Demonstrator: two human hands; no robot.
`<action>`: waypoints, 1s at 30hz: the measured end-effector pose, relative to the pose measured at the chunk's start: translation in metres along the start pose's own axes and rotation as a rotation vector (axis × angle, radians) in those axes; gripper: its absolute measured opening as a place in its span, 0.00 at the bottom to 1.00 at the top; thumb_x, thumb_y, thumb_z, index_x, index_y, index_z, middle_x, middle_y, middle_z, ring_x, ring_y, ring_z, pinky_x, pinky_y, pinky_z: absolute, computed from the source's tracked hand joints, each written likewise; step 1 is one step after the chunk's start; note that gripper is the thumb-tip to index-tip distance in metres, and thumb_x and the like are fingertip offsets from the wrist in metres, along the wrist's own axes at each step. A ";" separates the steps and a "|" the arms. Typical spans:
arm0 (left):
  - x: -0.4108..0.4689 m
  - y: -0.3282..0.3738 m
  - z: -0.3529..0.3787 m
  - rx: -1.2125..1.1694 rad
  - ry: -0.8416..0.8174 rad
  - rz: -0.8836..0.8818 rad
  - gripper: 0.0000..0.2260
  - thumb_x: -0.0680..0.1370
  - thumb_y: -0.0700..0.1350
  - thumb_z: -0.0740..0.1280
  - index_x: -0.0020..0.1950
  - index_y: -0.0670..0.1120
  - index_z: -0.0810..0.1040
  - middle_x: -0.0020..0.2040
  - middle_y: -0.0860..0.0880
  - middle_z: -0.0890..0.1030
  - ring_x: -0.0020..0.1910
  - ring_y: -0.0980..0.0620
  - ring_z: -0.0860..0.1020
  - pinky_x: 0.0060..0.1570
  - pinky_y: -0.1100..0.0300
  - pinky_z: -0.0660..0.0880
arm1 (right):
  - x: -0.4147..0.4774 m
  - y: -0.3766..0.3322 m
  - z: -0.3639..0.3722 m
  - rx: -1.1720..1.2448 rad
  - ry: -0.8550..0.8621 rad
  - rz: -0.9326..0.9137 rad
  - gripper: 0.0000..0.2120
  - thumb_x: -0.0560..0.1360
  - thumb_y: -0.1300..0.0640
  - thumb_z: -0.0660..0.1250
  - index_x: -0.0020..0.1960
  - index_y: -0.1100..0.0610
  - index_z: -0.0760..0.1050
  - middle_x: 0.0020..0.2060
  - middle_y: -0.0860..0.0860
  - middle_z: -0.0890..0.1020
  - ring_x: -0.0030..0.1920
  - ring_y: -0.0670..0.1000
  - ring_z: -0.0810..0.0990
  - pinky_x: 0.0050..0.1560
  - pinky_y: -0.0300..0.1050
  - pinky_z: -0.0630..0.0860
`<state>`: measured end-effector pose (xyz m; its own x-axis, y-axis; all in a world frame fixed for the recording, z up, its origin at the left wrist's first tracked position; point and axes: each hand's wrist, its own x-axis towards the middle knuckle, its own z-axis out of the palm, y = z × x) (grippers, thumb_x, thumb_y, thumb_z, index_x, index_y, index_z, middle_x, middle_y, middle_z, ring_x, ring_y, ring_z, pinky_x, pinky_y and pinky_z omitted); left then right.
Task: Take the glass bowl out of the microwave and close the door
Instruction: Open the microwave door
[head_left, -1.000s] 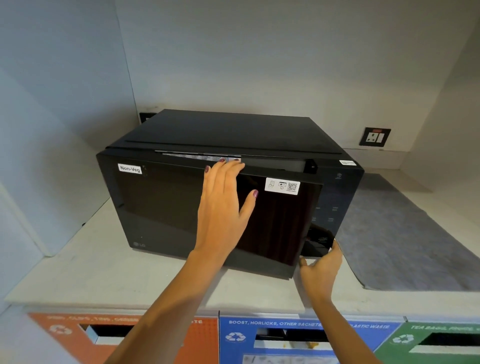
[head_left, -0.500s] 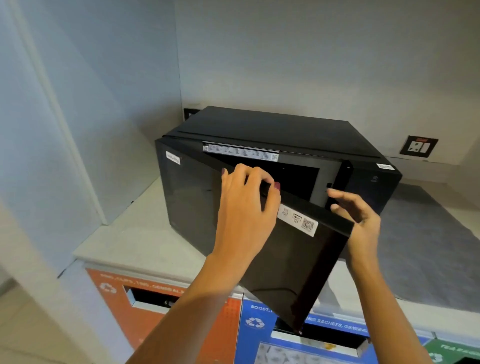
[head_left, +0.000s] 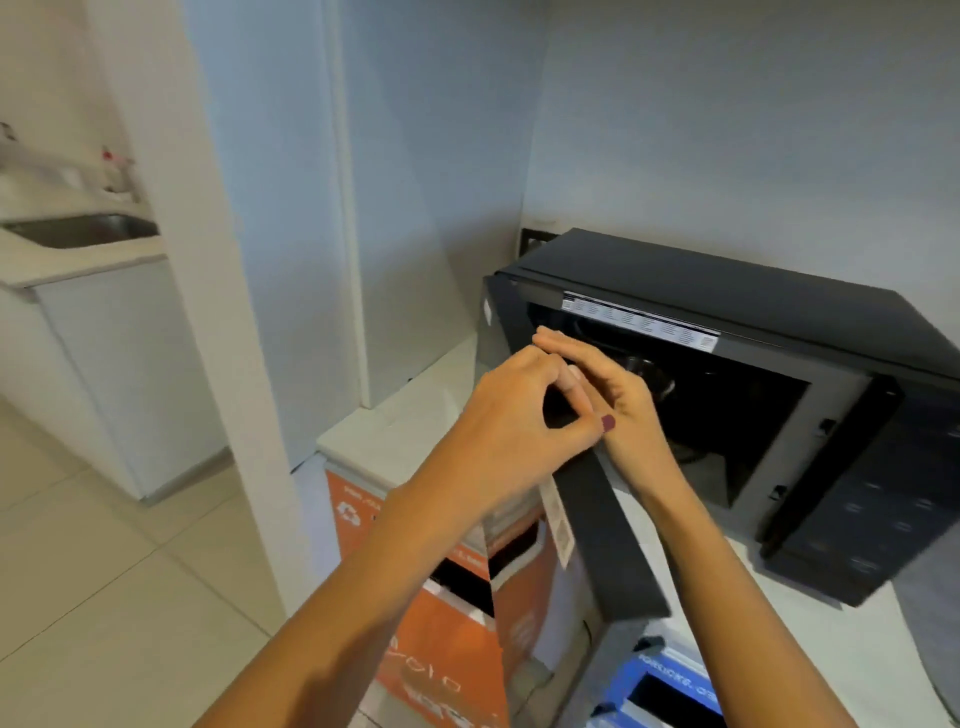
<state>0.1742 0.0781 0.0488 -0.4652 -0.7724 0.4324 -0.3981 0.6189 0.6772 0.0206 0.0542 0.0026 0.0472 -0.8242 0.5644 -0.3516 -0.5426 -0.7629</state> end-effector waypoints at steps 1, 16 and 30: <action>-0.004 -0.002 -0.007 0.002 -0.016 -0.018 0.06 0.74 0.50 0.70 0.44 0.48 0.79 0.51 0.55 0.76 0.52 0.60 0.73 0.48 0.71 0.67 | 0.005 0.000 0.009 -0.003 -0.027 -0.010 0.16 0.79 0.59 0.59 0.65 0.54 0.75 0.69 0.50 0.74 0.72 0.48 0.68 0.72 0.55 0.66; -0.029 -0.029 -0.106 0.216 -0.251 -0.205 0.20 0.70 0.47 0.75 0.60 0.55 0.73 0.57 0.60 0.77 0.54 0.70 0.72 0.50 0.83 0.62 | 0.026 0.005 0.093 -0.221 -0.012 -0.102 0.17 0.82 0.50 0.53 0.67 0.49 0.71 0.70 0.44 0.70 0.76 0.43 0.56 0.77 0.55 0.54; -0.044 -0.046 -0.039 1.003 0.280 -0.385 0.28 0.83 0.49 0.51 0.77 0.45 0.39 0.80 0.47 0.47 0.78 0.44 0.44 0.75 0.47 0.43 | 0.038 0.005 0.127 -0.351 0.098 -0.096 0.17 0.81 0.52 0.54 0.68 0.50 0.71 0.70 0.47 0.71 0.76 0.47 0.59 0.73 0.39 0.55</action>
<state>0.2438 0.0777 0.0220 -0.0285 -0.8644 0.5020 -0.9958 0.0682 0.0609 0.1397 0.0000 -0.0197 0.0121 -0.7435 0.6687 -0.6495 -0.5143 -0.5600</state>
